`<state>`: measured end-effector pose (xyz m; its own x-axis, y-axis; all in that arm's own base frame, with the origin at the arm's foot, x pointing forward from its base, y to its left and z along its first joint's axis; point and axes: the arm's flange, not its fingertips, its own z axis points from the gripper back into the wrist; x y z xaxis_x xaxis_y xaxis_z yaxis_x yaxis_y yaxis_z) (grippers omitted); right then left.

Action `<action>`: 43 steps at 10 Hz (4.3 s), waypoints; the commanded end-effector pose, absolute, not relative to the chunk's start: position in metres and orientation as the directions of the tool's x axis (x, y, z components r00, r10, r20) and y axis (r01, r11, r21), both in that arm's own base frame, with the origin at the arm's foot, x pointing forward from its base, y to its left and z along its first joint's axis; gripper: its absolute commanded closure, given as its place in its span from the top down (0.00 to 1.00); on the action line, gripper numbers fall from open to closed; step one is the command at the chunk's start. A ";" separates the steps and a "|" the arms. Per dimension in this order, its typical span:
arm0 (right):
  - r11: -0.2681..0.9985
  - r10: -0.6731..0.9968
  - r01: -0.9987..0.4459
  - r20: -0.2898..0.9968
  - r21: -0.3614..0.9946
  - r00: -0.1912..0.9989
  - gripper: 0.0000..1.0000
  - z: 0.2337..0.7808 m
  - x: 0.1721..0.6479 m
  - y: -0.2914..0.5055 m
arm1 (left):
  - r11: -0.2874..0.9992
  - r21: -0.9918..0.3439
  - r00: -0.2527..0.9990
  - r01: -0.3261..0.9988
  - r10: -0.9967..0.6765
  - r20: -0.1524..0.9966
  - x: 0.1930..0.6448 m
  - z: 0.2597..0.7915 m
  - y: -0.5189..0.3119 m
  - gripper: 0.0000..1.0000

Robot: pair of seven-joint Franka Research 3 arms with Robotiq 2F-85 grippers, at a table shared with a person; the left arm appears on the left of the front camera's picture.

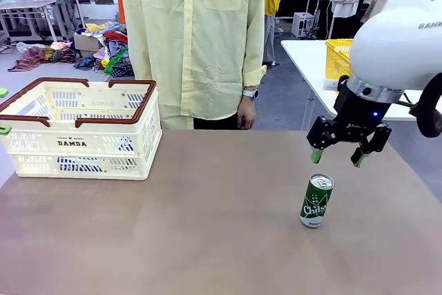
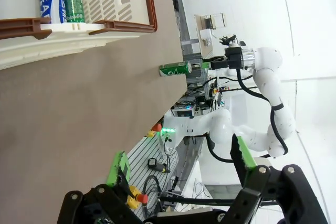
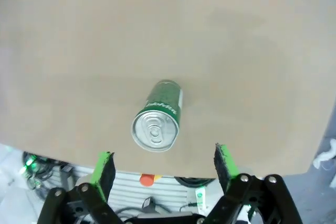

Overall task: Place the drinks into the Shopping basket.
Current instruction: Pick up one drink and place it into the Shopping basket.

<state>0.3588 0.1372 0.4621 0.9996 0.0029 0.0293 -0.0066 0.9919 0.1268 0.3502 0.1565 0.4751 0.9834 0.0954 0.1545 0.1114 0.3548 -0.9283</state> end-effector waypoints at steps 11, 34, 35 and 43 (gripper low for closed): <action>0.985 -0.169 0.170 0.081 -0.003 0.982 1.00 0.363 0.339 0.176 | 0.355 -0.929 0.985 0.102 0.093 0.143 0.347 0.478 0.157 1.00; 0.977 0.145 -0.166 0.152 0.132 0.978 0.00 0.471 0.365 0.432 | 0.355 -0.929 0.985 0.102 0.093 0.143 0.347 0.478 0.157 1.00; 0.975 0.177 -0.196 0.167 0.104 0.970 0.00 0.460 0.360 0.459 | 0.355 -0.929 0.985 0.102 0.093 0.143 0.347 0.478 0.157 1.00; 0.953 0.304 -0.303 0.047 -0.027 0.952 0.10 0.379 0.358 0.503 | 0.355 -0.929 0.985 0.102 0.093 0.143 0.347 0.478 0.157 1.00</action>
<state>0.3562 0.4993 0.3730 0.9489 0.3141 0.0312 -0.3139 0.9494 -0.0110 0.3500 0.1566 0.4751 0.9834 0.0956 0.1544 0.1112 0.3553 -0.9281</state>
